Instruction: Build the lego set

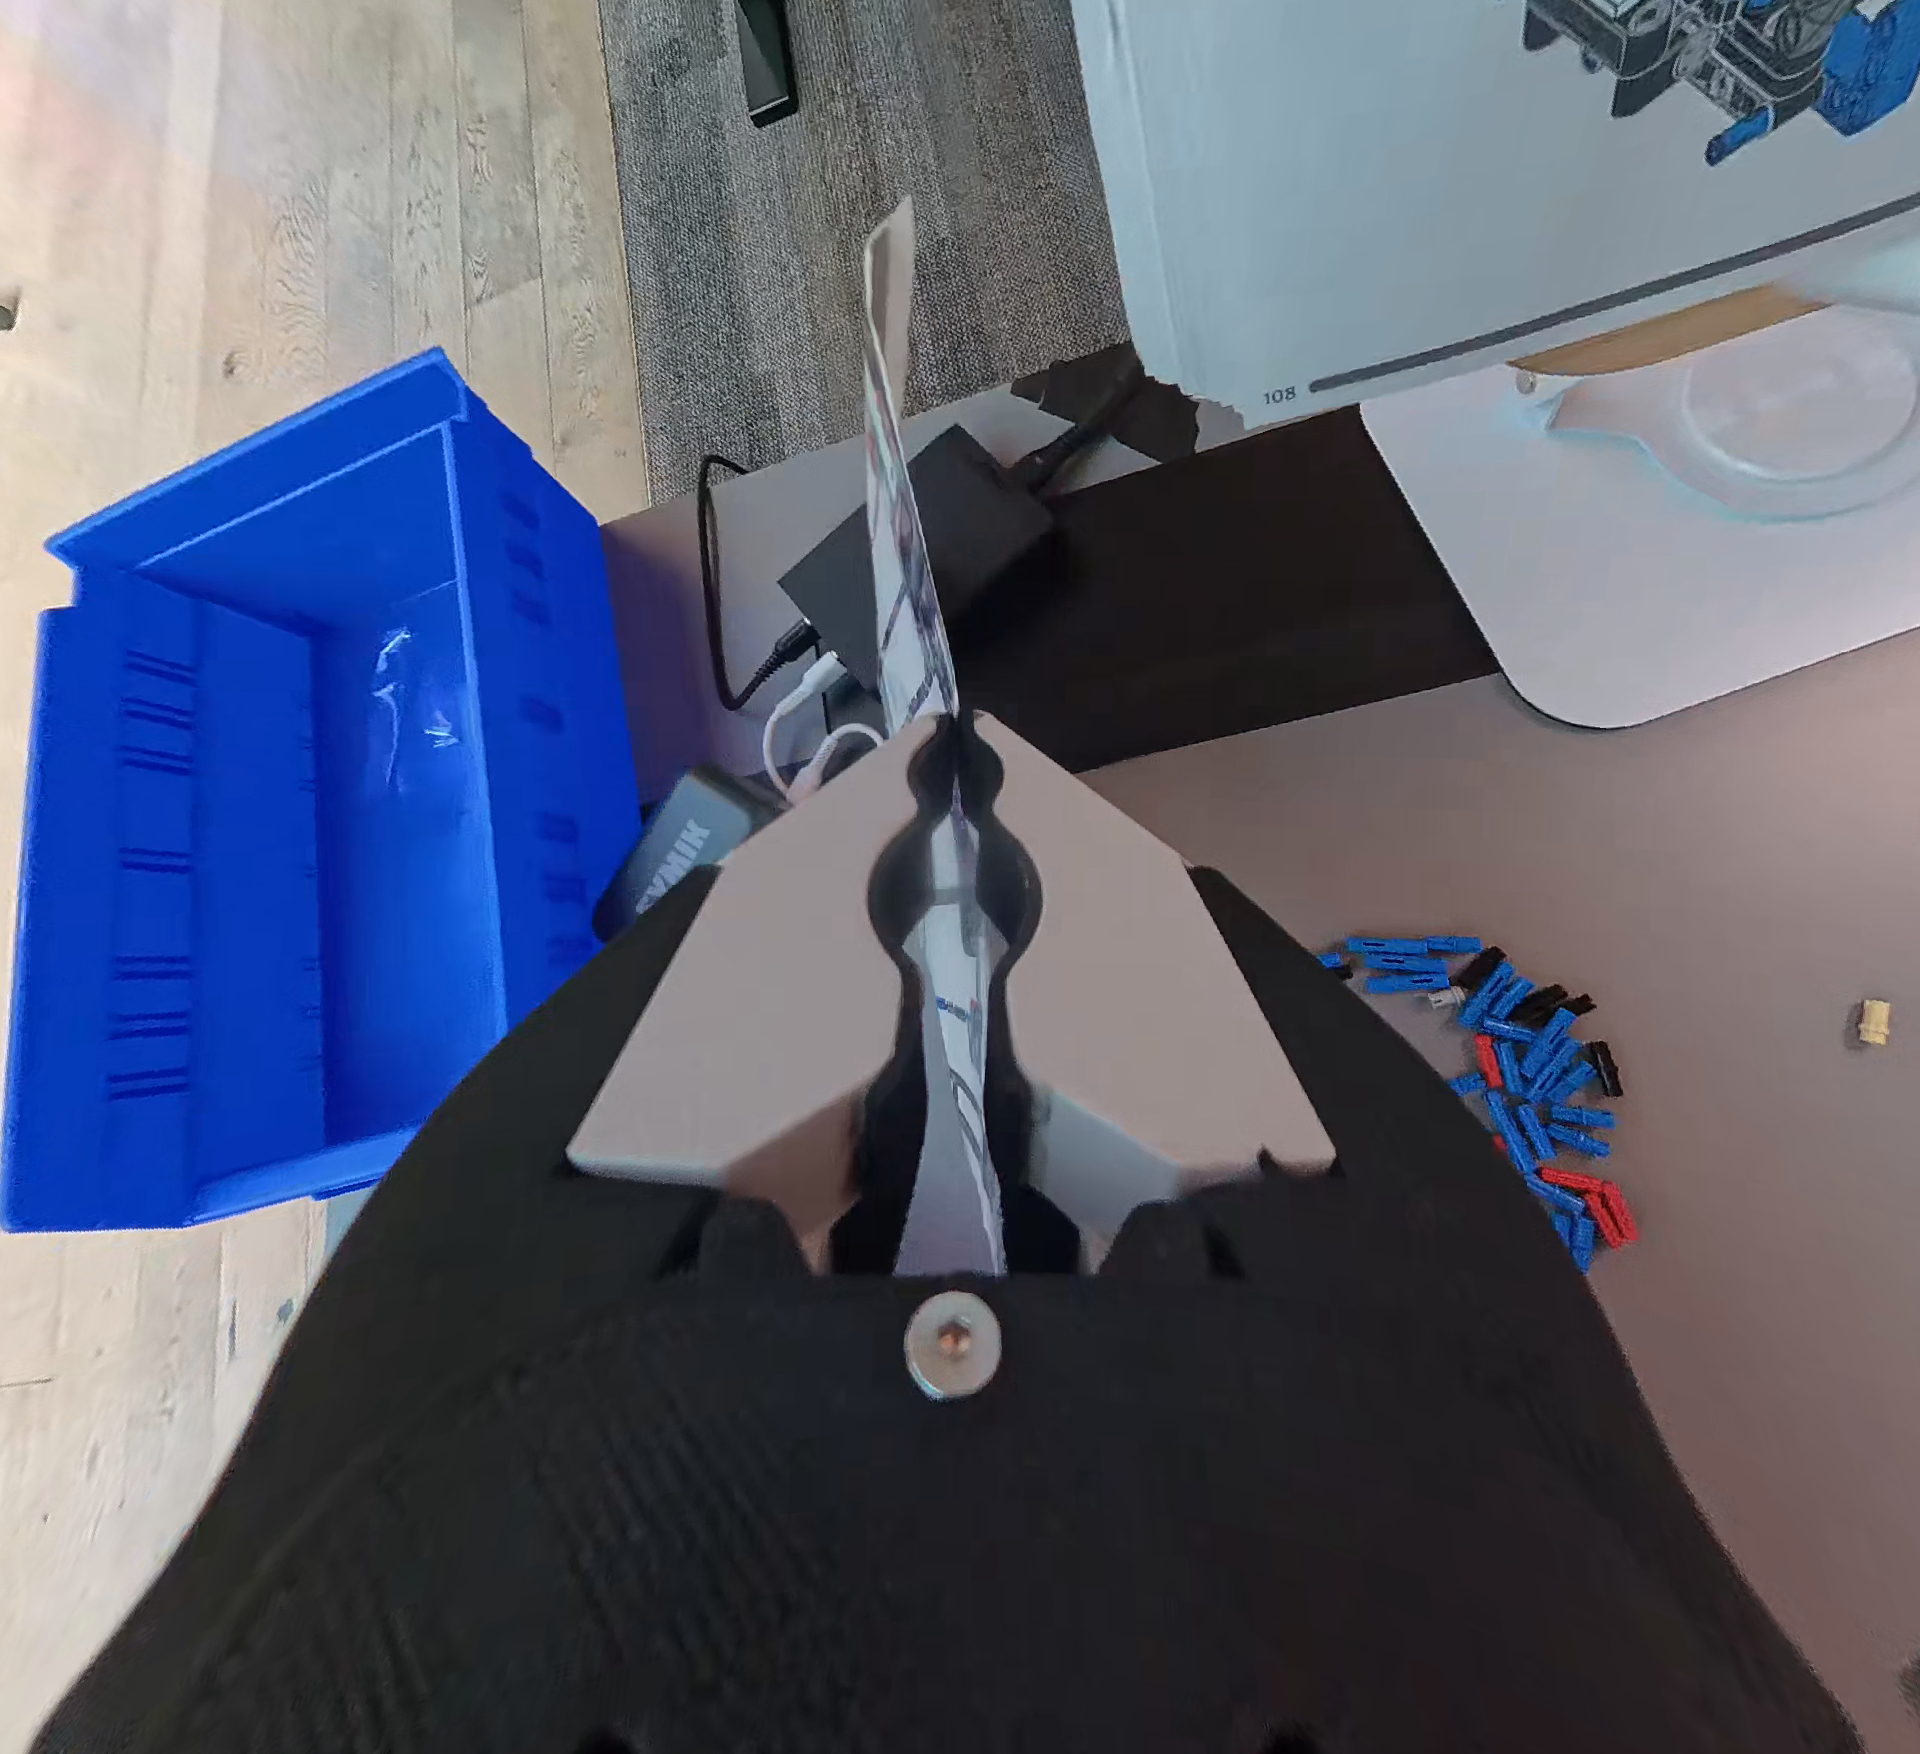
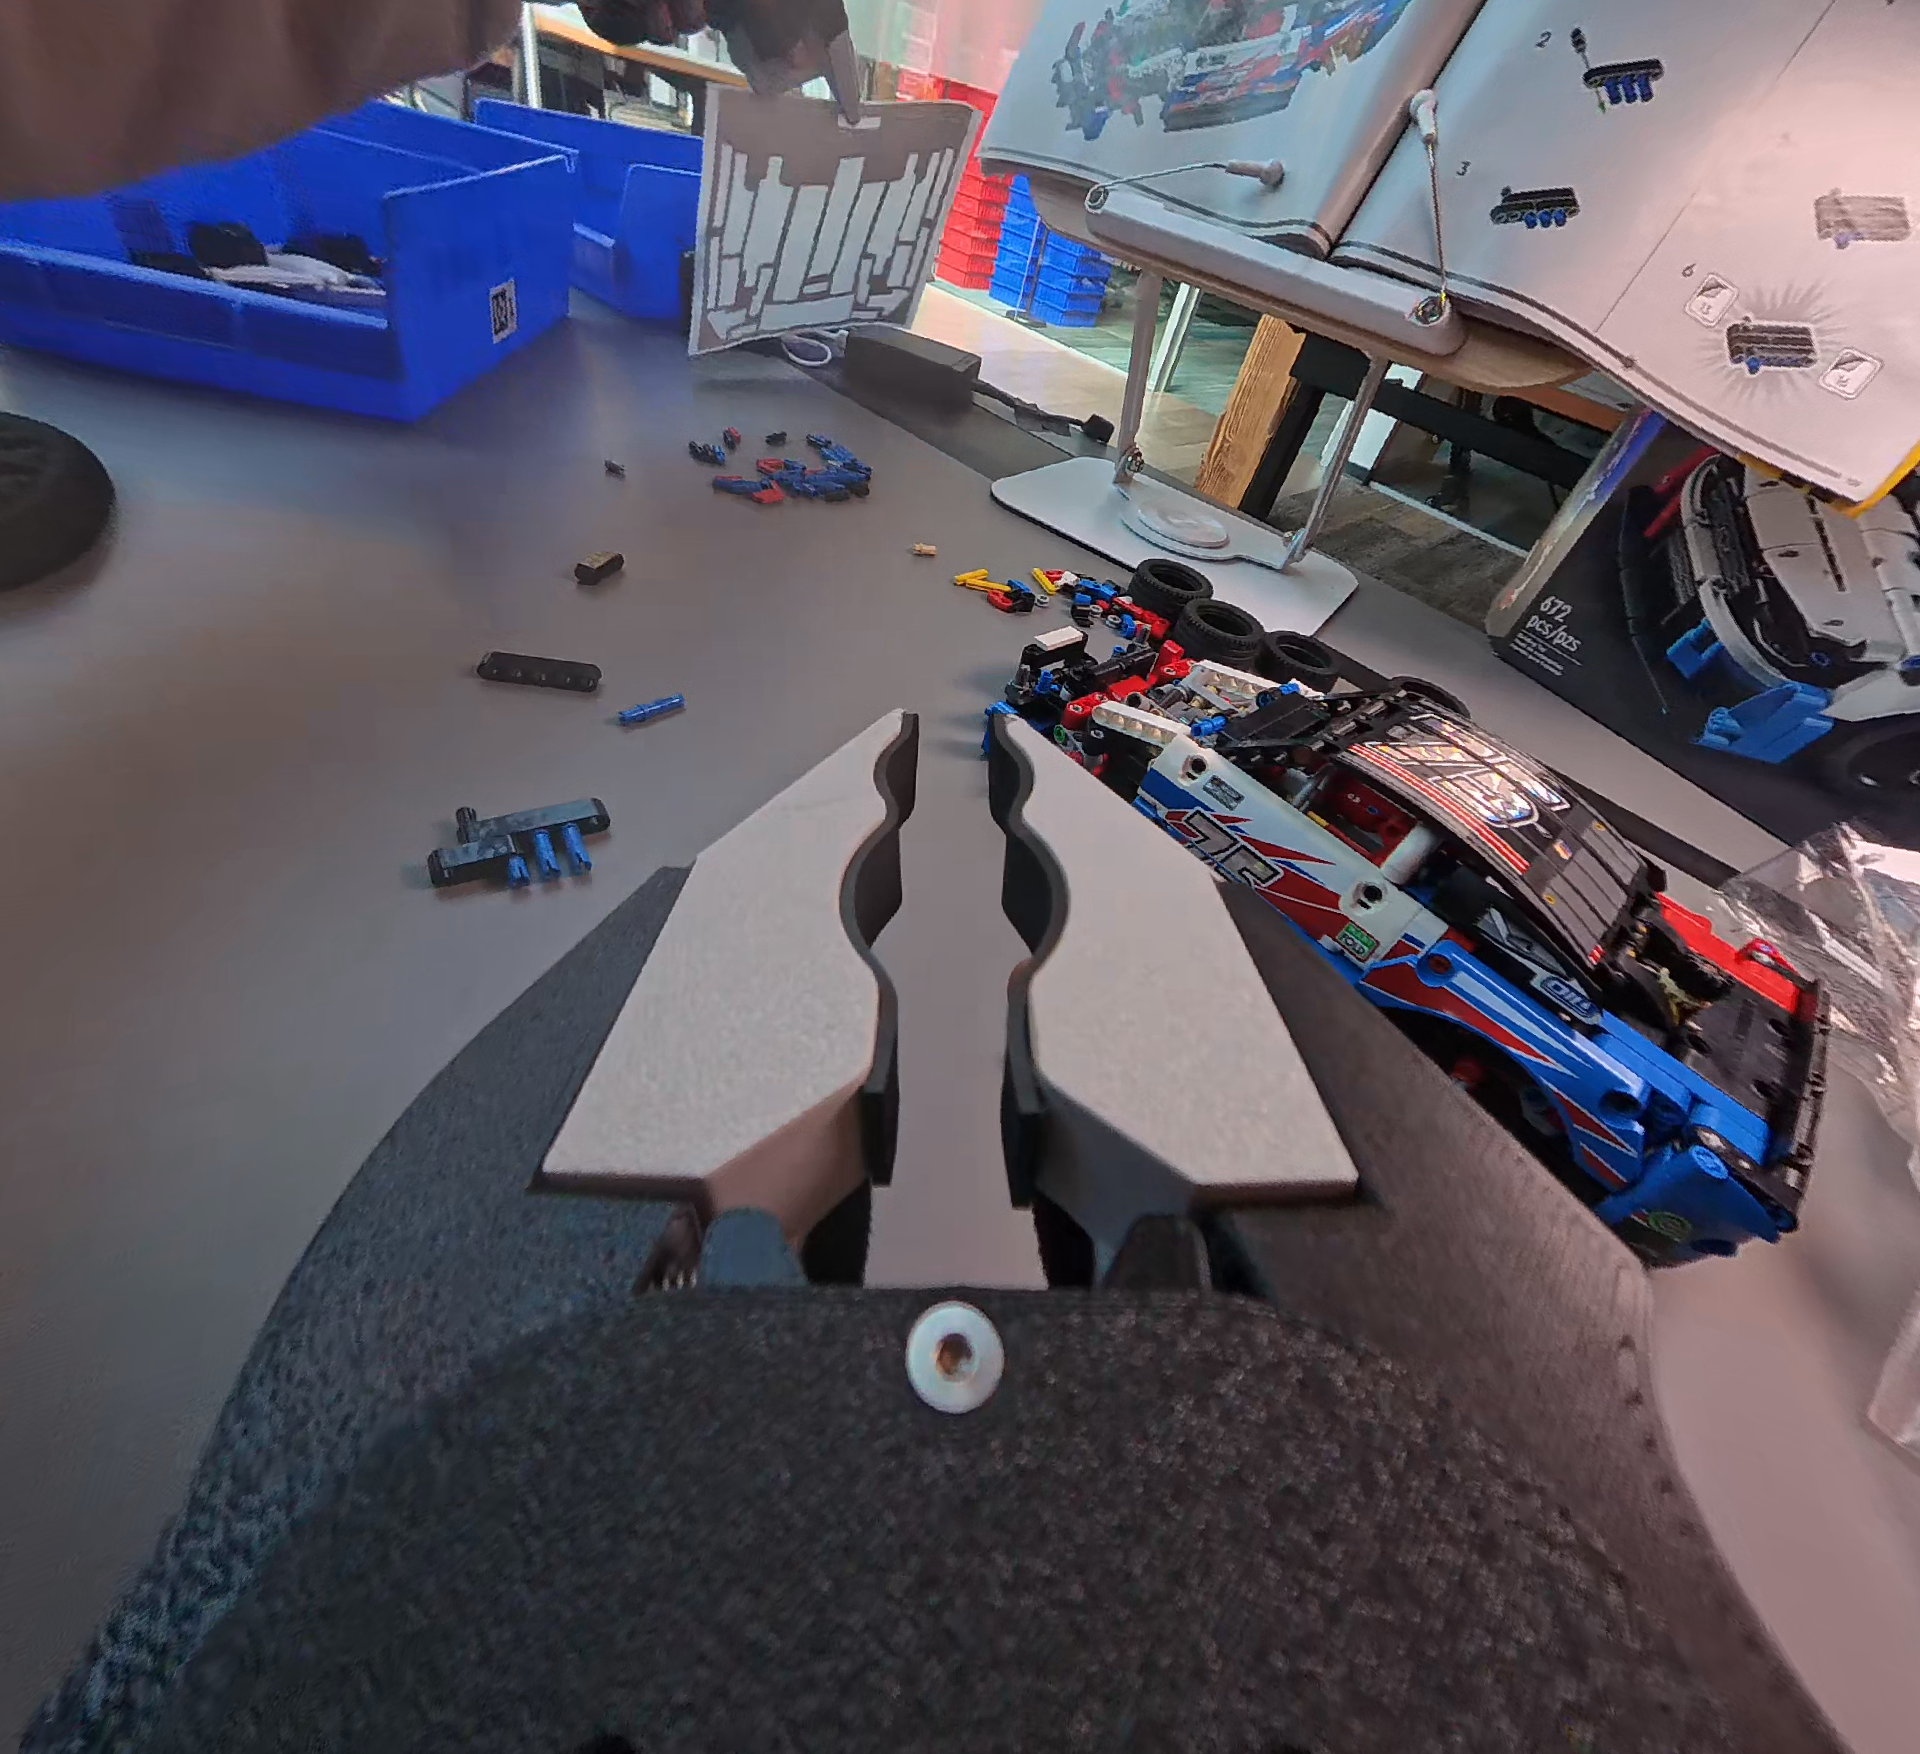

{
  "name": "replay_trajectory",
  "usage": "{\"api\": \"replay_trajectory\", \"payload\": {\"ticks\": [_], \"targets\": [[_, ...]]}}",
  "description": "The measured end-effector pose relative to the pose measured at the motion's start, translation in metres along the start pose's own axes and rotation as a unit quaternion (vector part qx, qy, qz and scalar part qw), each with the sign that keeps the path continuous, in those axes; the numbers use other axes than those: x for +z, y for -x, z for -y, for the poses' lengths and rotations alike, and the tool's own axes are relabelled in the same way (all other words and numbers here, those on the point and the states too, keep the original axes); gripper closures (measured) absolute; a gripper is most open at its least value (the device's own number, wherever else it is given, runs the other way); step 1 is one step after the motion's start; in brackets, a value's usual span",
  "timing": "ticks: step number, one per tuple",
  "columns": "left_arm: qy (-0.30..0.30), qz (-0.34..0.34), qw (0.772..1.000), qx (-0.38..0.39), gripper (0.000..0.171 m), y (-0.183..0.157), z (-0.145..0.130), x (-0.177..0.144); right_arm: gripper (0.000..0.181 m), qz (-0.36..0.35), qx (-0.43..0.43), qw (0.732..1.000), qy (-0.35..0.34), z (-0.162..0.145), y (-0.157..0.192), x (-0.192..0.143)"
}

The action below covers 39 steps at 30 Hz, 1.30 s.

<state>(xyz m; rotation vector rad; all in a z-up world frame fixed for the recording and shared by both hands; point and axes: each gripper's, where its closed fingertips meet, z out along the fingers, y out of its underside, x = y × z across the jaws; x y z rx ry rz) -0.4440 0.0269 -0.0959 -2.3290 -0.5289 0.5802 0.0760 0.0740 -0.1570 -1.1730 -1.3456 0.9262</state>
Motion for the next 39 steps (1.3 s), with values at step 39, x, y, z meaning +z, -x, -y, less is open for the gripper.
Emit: {"api": "replay_trajectory", "payload": {"ticks": [39], "targets": [[0.149, -0.250, 0.864, 0.412, 0.161, -0.139, -0.118, 0.067, 0.173, -0.005, -0.034, 0.999, 0.027, -0.018, 0.000, 0.012]]}}
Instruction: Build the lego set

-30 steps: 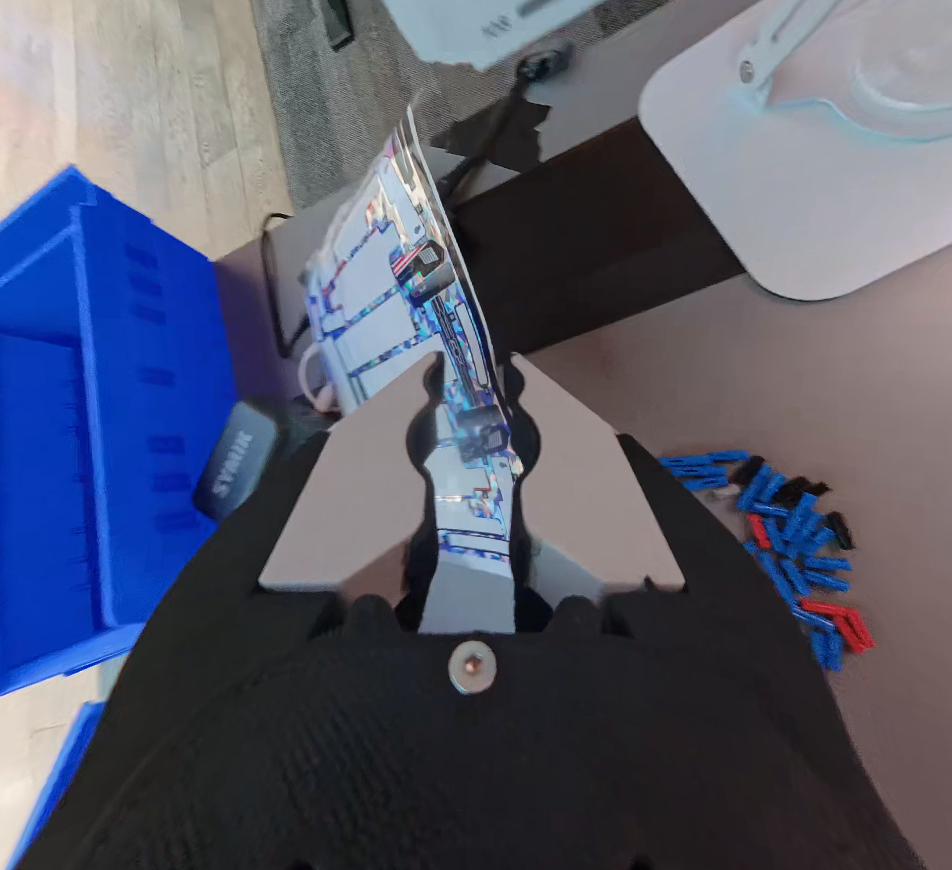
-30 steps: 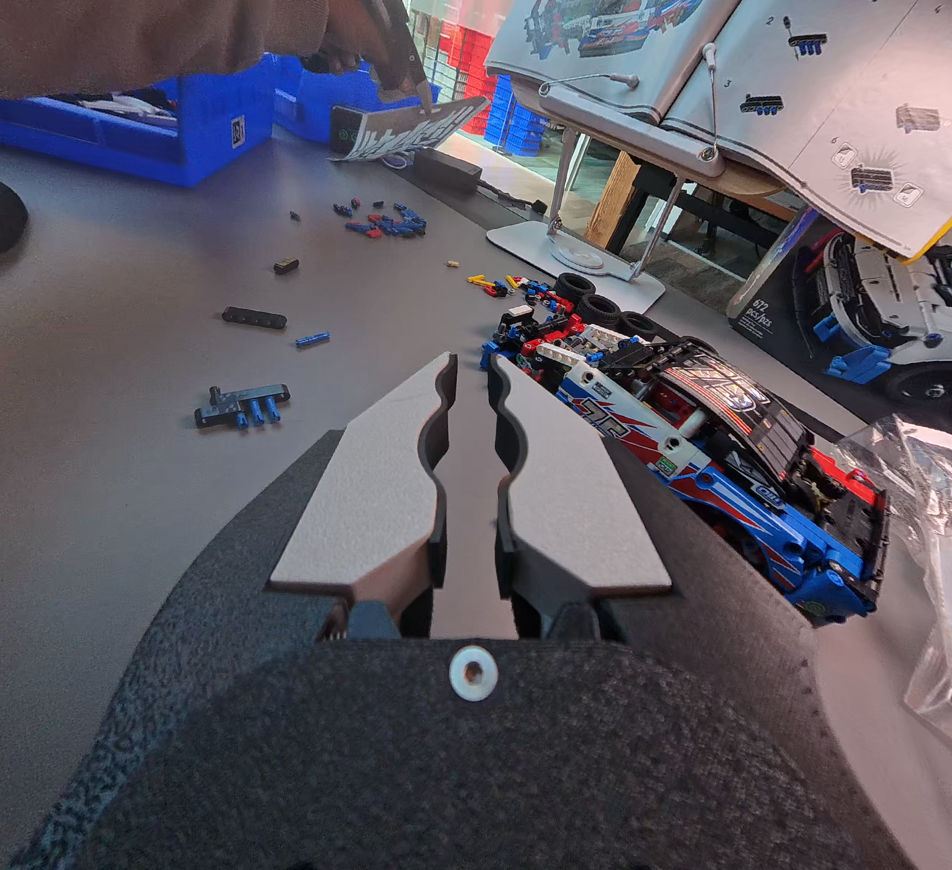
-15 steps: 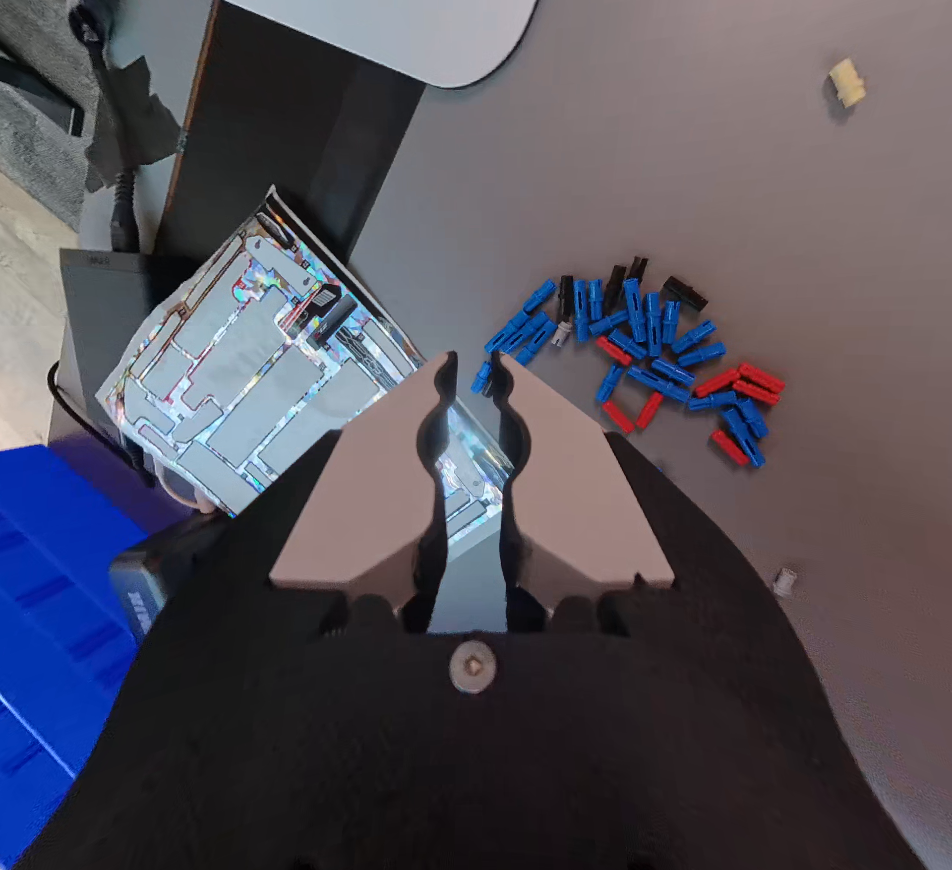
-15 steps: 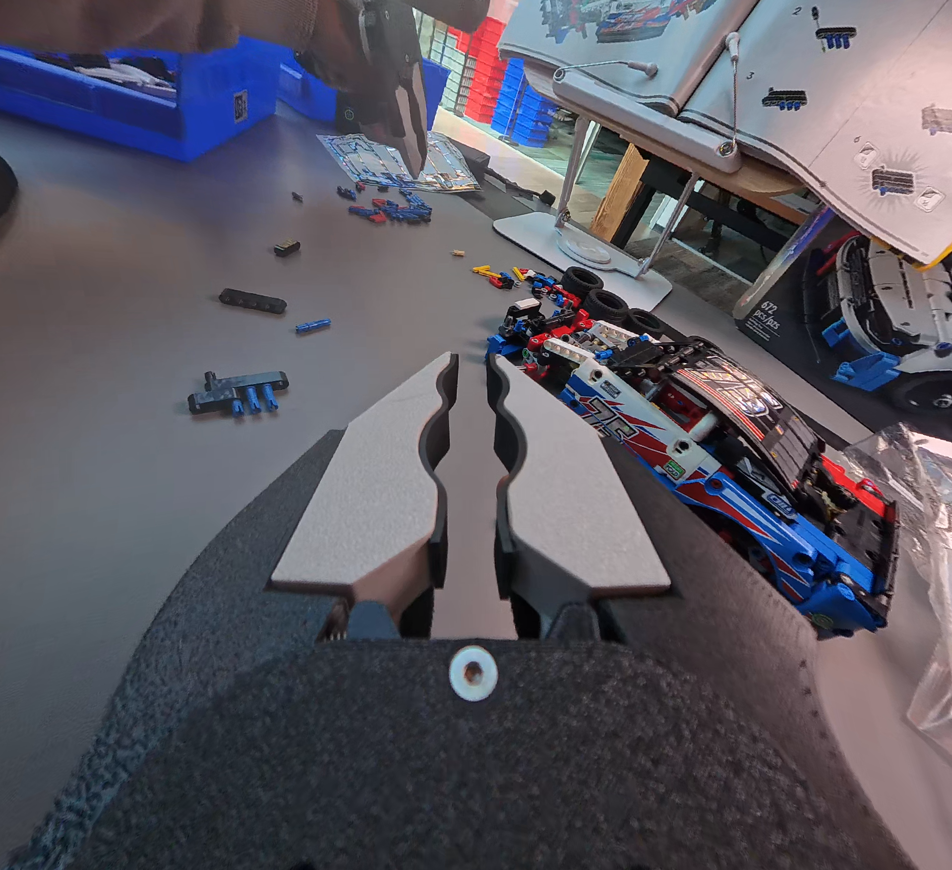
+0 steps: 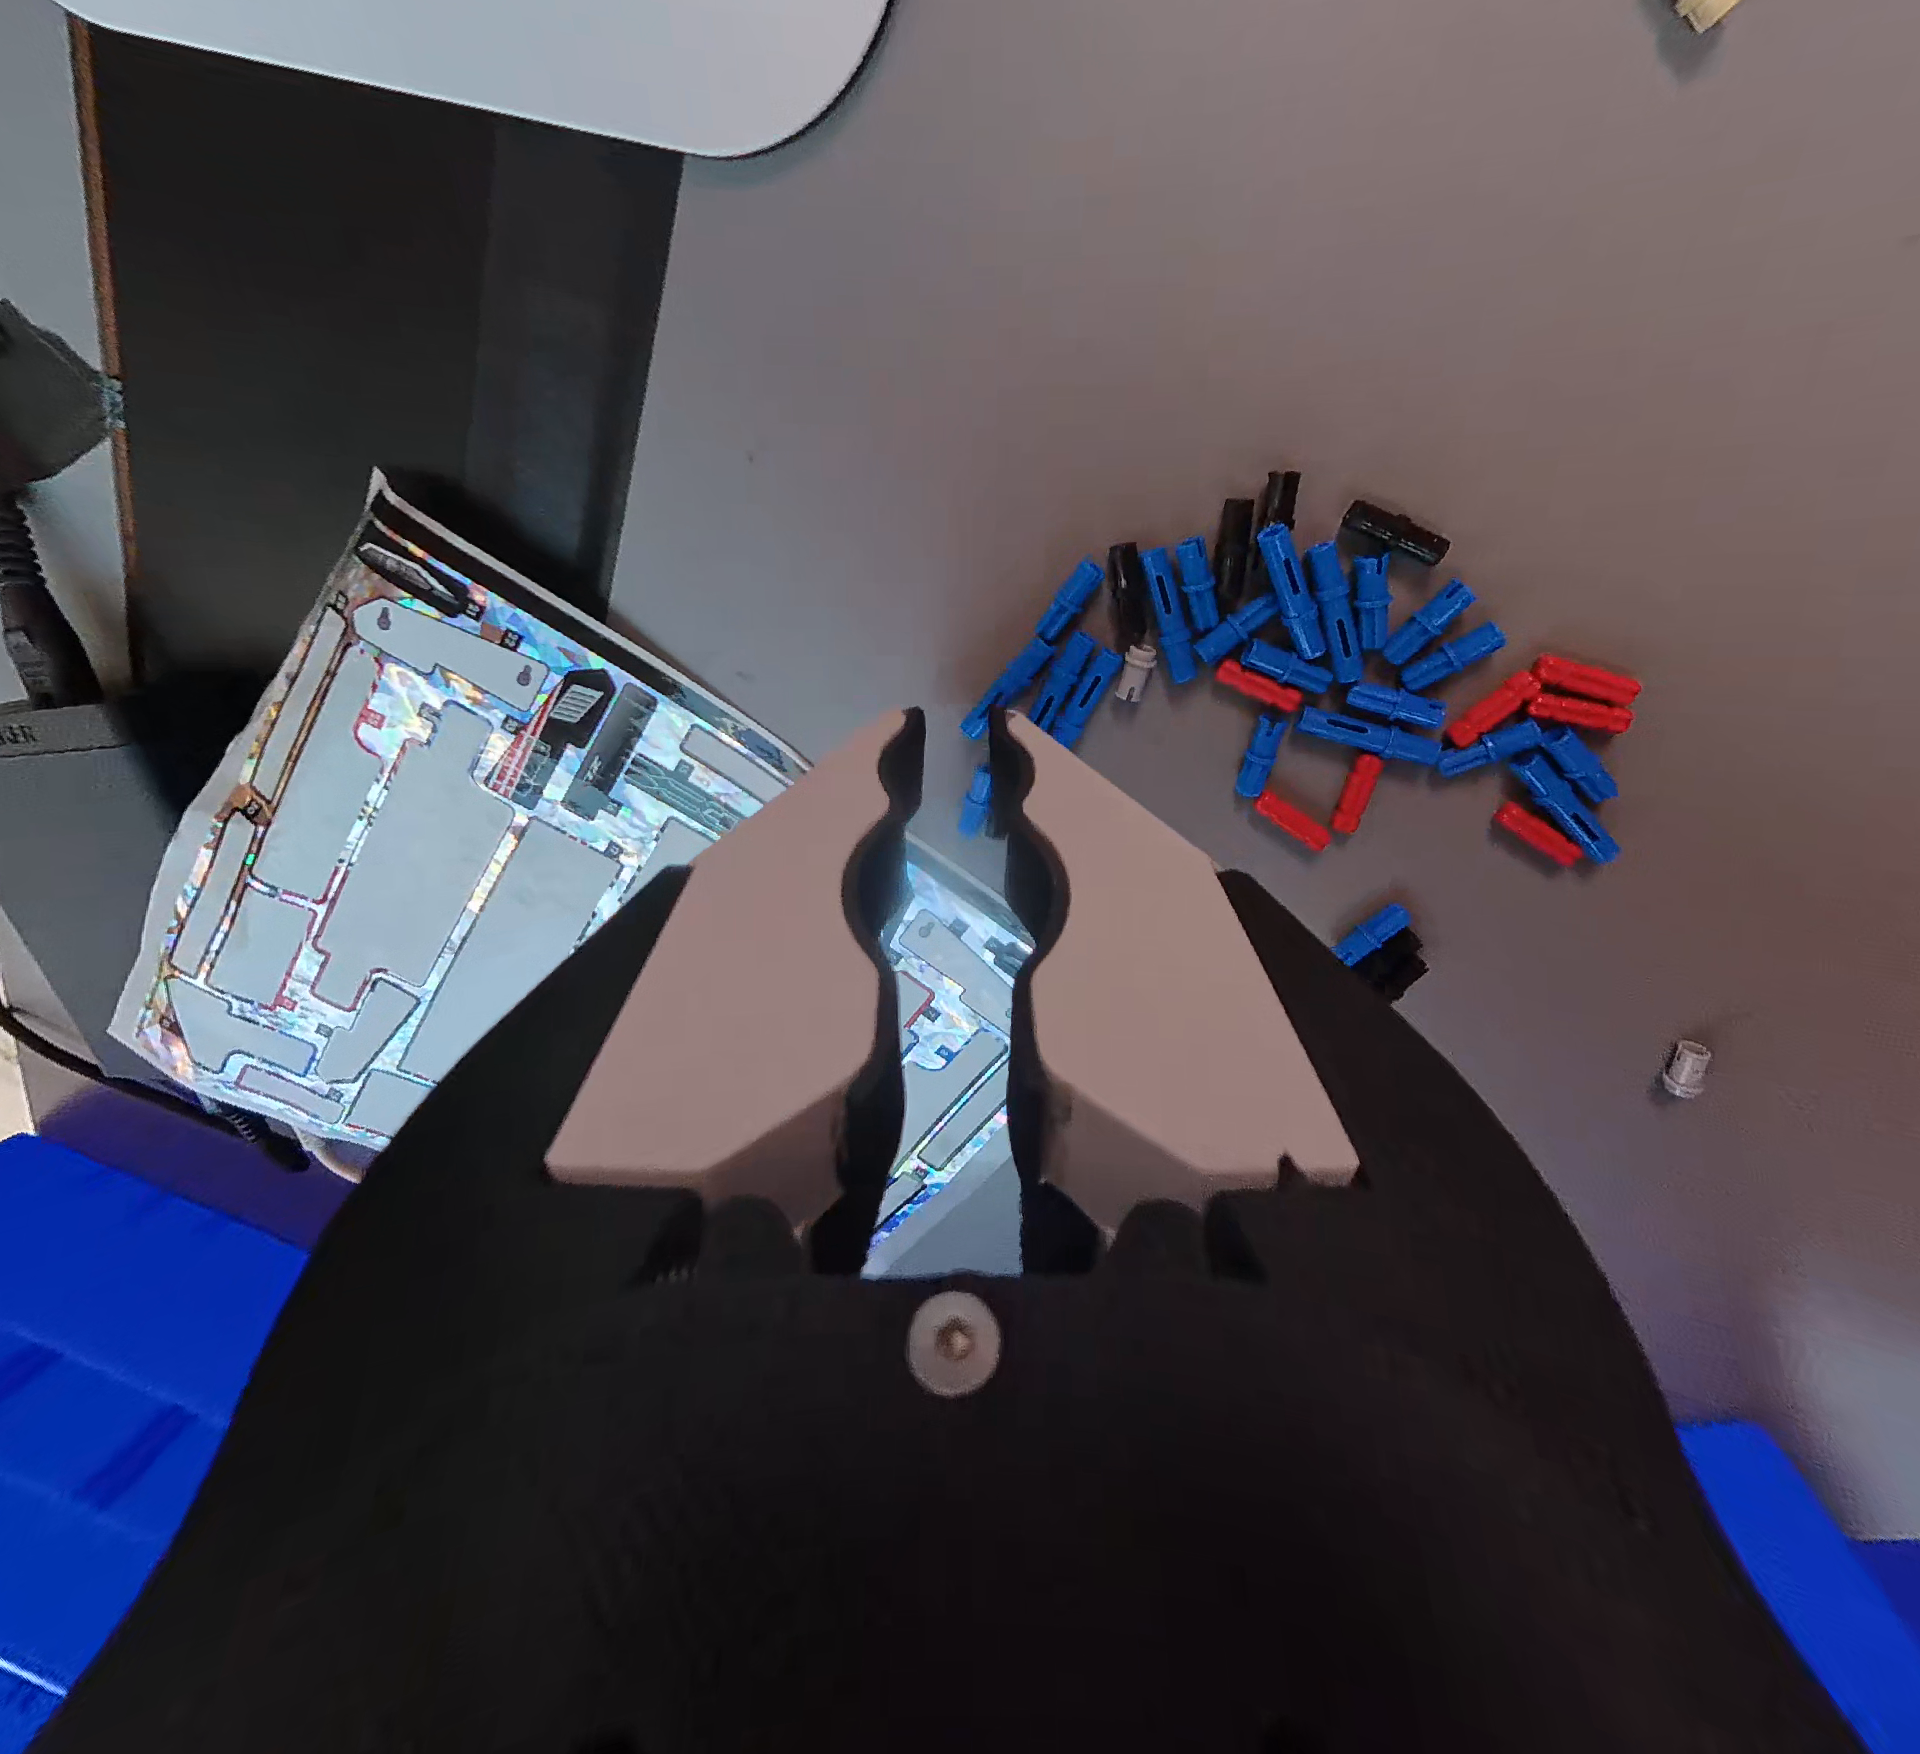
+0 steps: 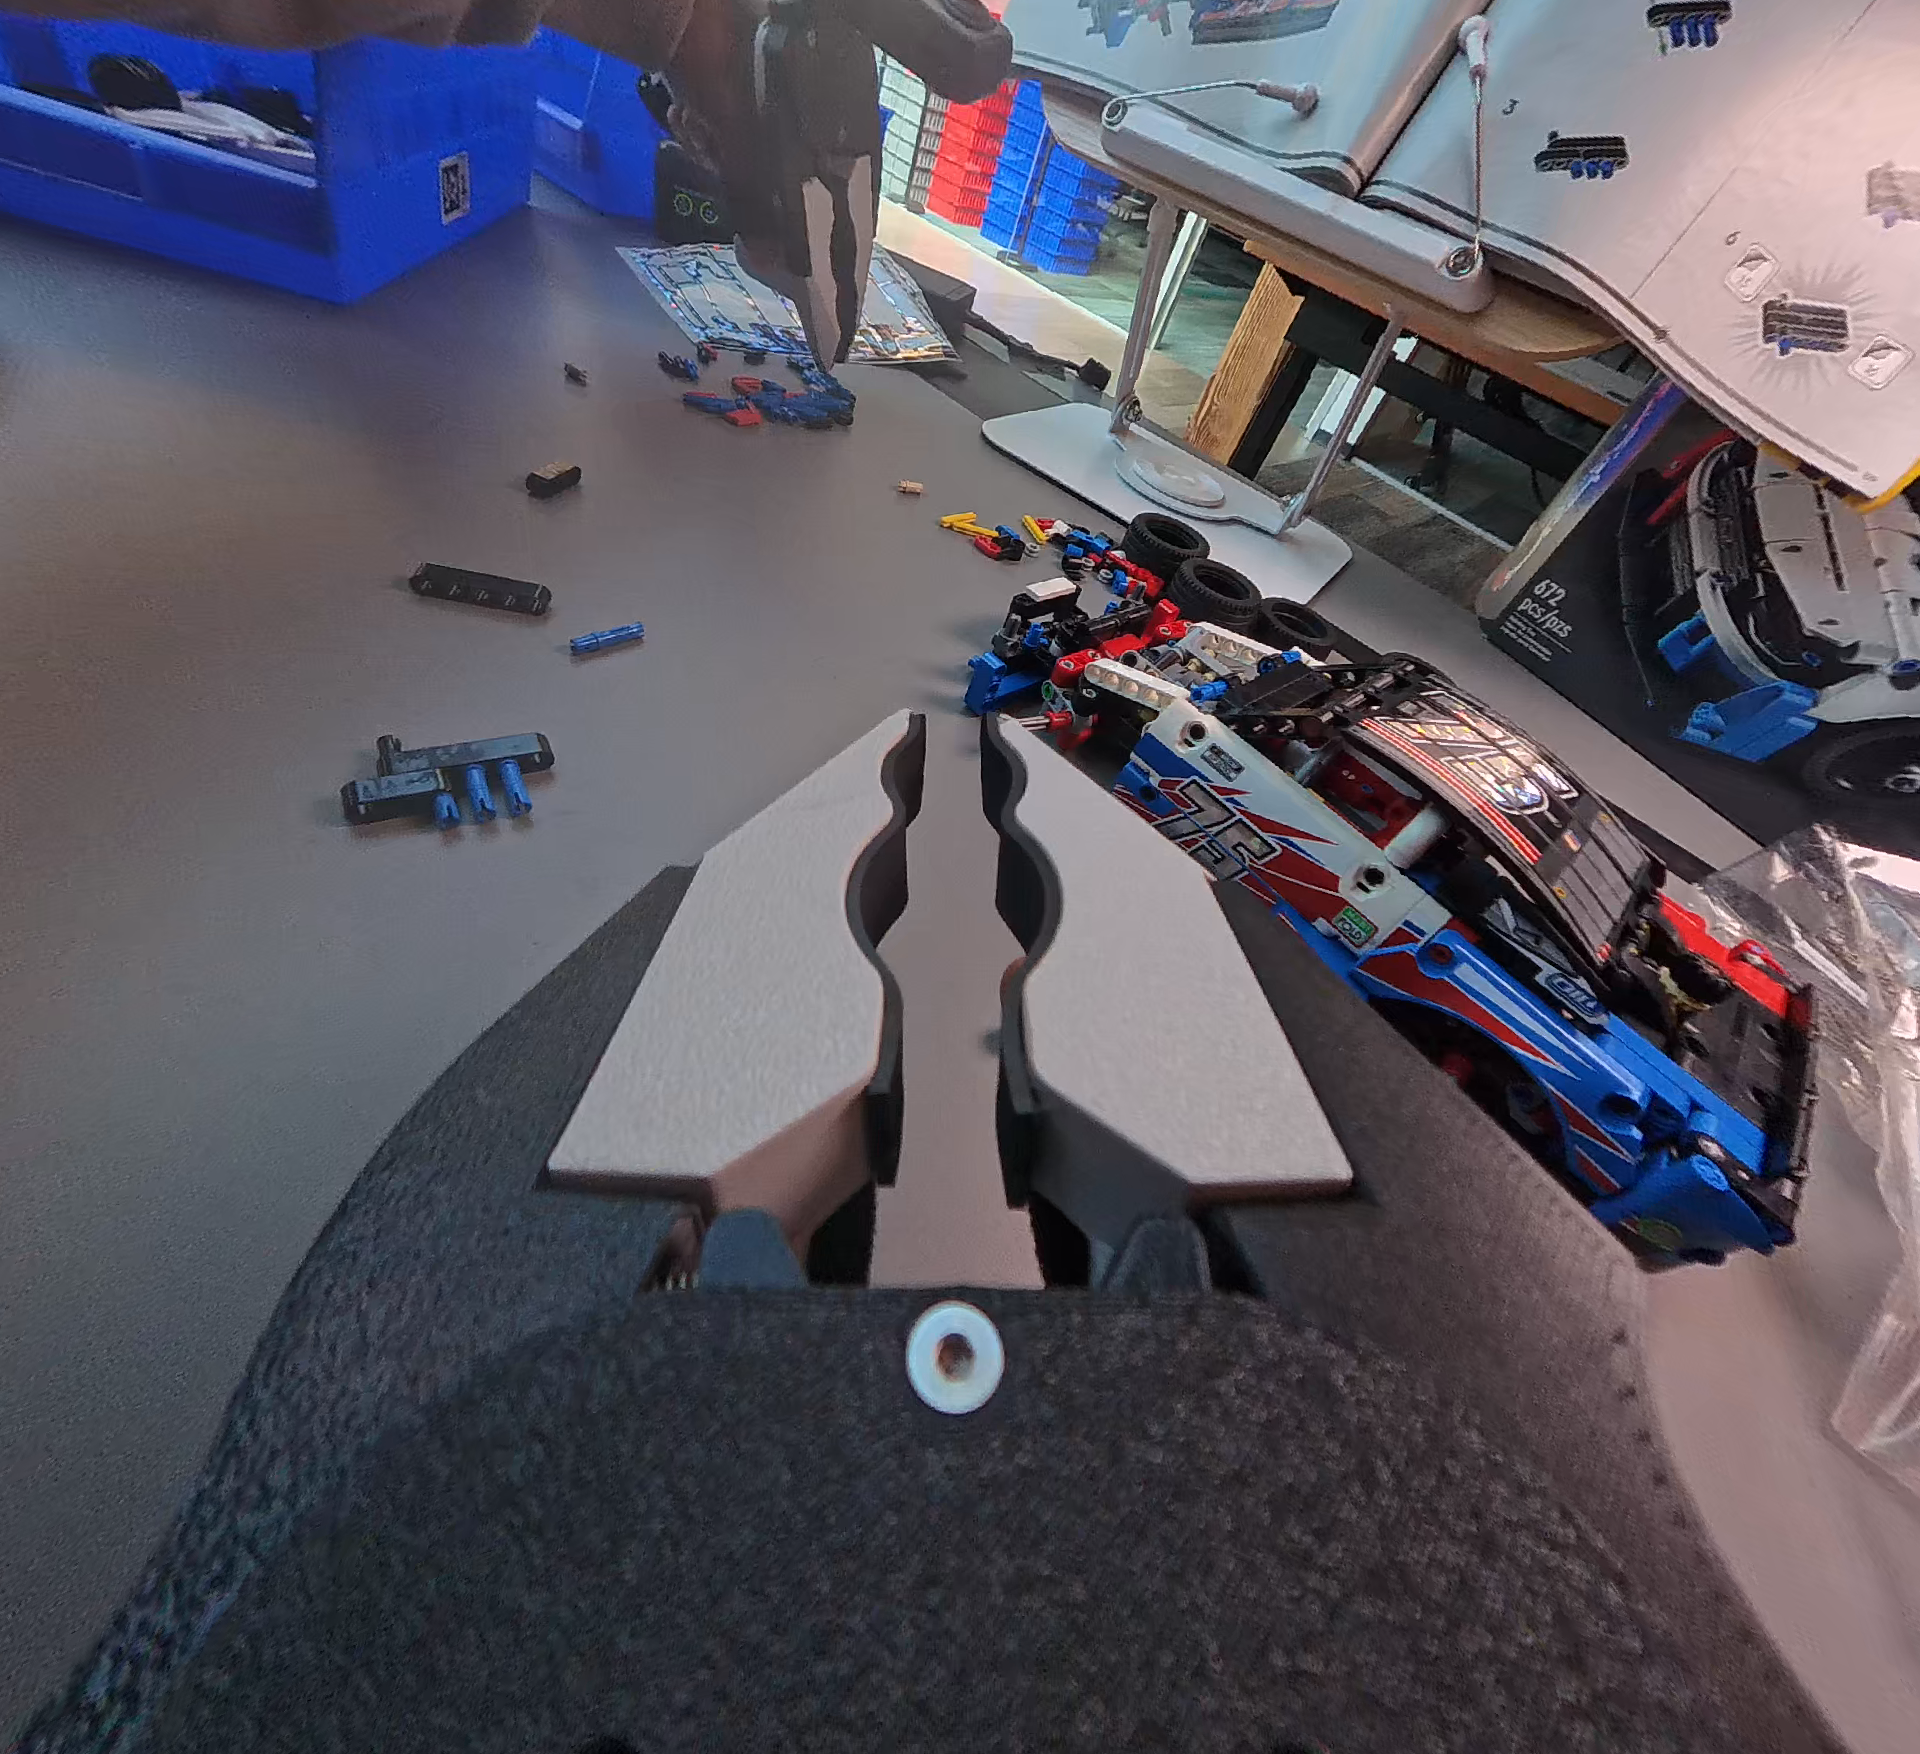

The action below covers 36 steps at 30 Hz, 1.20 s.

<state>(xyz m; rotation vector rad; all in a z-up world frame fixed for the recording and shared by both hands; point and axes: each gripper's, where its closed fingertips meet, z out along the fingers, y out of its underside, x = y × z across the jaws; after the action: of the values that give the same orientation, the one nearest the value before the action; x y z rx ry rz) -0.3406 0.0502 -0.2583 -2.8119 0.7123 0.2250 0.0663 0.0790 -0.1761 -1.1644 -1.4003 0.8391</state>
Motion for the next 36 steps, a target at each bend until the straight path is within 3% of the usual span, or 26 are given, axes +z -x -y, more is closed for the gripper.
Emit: {"api": "replay_trajectory", "payload": {"ticks": [11, 20, 25, 27, 30, 34, 36], "targets": [[-0.007, -0.025, 1.000, 0.017, 0.166, -0.006, 0.000, 0.004, 0.173, 0.003, 0.003, 1.000, 0.005, -0.002, 0.000, 0.002], [-0.001, -0.081, 0.996, -0.030, 0.169, -0.015, 0.001, 0.004, 0.173, 0.003, -0.002, 1.000, 0.007, -0.003, 0.000, 0.002], [-0.009, -0.051, 0.998, -0.024, 0.169, -0.013, 0.000, -0.009, 0.173, -0.003, -0.003, 1.000, 0.002, -0.001, -0.002, -0.001], [-0.043, -0.034, 0.998, -0.017, 0.169, -0.015, 0.011, -0.031, 0.173, -0.004, -0.003, 1.000, -0.002, 0.001, -0.002, -0.002], [-0.142, -0.021, 0.990, 0.002, 0.169, -0.039, 0.044, -0.079, 0.173, 0.000, -0.006, 1.000, -0.007, 0.003, 0.000, -0.002], [-0.293, -0.034, 0.954, 0.049, 0.169, -0.122, 0.088, -0.133, 0.169, 0.027, -0.007, 0.999, -0.029, 0.013, 0.011, -0.005], [-0.360, -0.047, 0.930, 0.057, 0.169, -0.170, 0.104, -0.148, 0.155, 0.056, 0.010, 0.998, -0.041, 0.019, 0.020, -0.005]]}}
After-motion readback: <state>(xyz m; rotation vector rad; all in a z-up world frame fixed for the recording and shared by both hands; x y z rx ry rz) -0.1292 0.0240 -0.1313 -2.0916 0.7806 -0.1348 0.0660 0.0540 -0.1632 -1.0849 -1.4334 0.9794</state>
